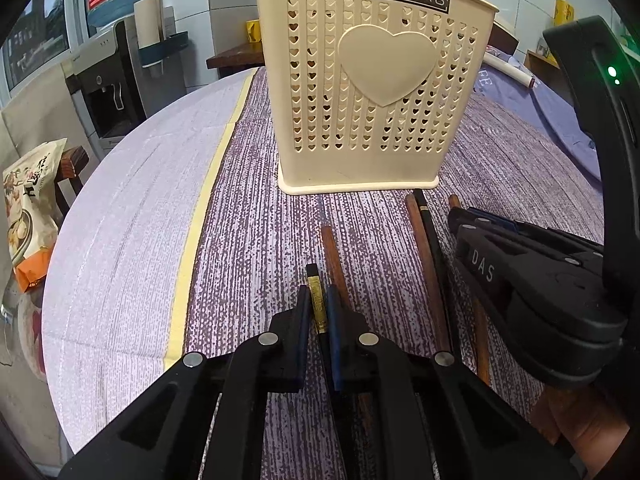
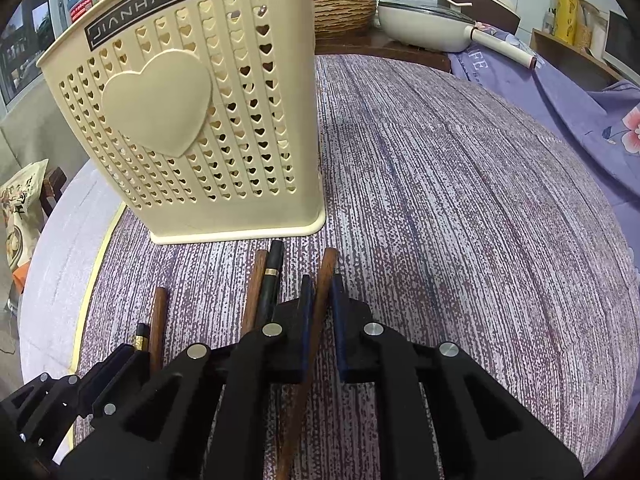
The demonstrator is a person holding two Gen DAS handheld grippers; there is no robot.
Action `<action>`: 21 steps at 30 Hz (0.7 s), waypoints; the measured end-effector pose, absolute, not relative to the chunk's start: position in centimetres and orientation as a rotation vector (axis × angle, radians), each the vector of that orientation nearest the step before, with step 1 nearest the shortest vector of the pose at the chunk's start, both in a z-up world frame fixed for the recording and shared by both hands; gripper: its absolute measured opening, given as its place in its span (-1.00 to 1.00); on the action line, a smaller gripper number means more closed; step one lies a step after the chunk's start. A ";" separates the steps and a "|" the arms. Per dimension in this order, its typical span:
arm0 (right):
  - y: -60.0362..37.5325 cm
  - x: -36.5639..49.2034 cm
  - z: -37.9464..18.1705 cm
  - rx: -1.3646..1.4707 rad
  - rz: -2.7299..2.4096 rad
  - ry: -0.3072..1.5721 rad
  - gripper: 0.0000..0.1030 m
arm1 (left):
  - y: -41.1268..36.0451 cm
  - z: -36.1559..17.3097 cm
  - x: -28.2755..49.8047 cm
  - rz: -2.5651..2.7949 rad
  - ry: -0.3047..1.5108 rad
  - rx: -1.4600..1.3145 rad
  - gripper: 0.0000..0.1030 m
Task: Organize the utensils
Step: 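Close the left tool on a wooden chopstick while the right tool closes on another, then lift the held chopsticks with both tools up over the holder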
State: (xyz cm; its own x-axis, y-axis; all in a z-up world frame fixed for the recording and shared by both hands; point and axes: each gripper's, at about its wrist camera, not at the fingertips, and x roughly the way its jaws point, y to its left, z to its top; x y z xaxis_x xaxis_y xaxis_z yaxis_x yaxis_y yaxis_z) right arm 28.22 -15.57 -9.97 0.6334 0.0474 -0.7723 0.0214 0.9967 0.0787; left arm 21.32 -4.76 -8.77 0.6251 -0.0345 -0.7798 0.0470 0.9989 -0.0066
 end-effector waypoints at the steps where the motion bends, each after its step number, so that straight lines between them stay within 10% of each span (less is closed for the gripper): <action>1: -15.6 28.2 -10.0 0.082 0.015 0.885 -0.81 | -4.7 -8.7 21.4 -0.048 0.895 0.012 -0.84; 21: -17.9 27.4 -7.5 0.236 0.138 0.817 -0.84 | -2.8 -6.8 21.8 -0.105 0.856 -0.082 -0.86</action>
